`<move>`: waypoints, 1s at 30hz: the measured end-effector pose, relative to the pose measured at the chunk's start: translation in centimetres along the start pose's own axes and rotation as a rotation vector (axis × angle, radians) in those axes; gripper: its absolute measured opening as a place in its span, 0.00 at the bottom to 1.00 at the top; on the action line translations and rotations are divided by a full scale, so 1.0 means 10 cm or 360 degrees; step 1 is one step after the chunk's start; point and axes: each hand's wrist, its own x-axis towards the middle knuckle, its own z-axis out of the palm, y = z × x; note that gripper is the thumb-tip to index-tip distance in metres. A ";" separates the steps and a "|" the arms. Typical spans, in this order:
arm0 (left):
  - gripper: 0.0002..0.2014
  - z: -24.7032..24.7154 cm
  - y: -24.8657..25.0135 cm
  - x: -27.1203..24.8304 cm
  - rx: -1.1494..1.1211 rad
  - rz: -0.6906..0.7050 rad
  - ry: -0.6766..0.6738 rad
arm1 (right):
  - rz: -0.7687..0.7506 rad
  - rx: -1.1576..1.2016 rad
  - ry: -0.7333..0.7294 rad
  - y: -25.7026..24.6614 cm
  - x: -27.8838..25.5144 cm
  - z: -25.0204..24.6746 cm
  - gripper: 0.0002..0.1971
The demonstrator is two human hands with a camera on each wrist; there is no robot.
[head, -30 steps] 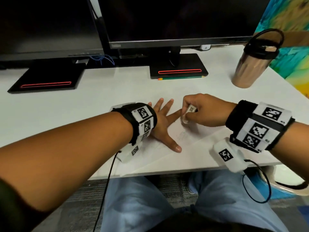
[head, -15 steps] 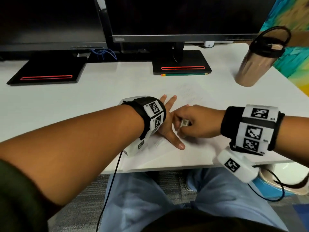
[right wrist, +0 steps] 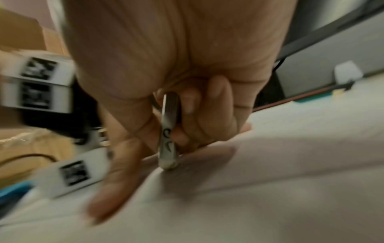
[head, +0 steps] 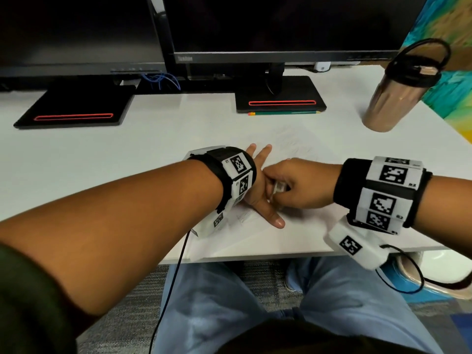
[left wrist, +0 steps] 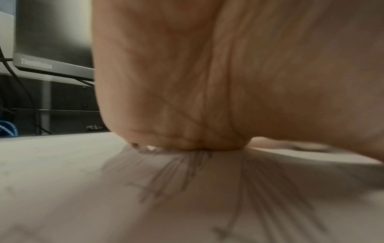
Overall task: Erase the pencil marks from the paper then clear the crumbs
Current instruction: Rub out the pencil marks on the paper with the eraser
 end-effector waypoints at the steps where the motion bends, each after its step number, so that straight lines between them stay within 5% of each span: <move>1: 0.62 0.00 0.00 0.00 -0.0010 0.0003 -0.0009 | 0.0016 0.0040 -0.0037 0.00 -0.01 0.00 0.03; 5: 0.65 0.01 -0.01 0.03 -0.0032 0.0004 0.0012 | 0.0093 0.0024 0.0169 0.09 0.01 -0.06 0.03; 9: 0.63 0.01 0.00 -0.01 -0.0082 0.0001 0.0004 | -0.0006 0.0101 -0.0057 0.02 -0.02 0.03 0.03; 14: 0.66 0.04 -0.04 0.06 -0.0042 0.0002 0.0028 | 0.0043 0.0031 0.0148 0.10 -0.01 -0.03 0.03; 17: 0.67 0.04 -0.03 0.04 -0.0066 0.0002 0.0030 | -0.0055 0.0106 -0.0061 0.04 -0.03 0.04 0.03; 21: 0.68 0.05 -0.04 0.10 -0.0030 0.0014 0.0037 | 0.0110 0.0042 0.0149 0.16 0.00 -0.07 0.04; 25: 0.67 0.05 -0.03 0.08 -0.0016 -0.0006 0.0016 | -0.0026 0.0043 -0.0037 0.07 -0.01 0.02 0.03; 30: 0.68 0.04 -0.04 0.10 -0.0035 0.0012 0.0038 | 0.0061 0.0019 0.0162 0.15 0.01 -0.07 0.03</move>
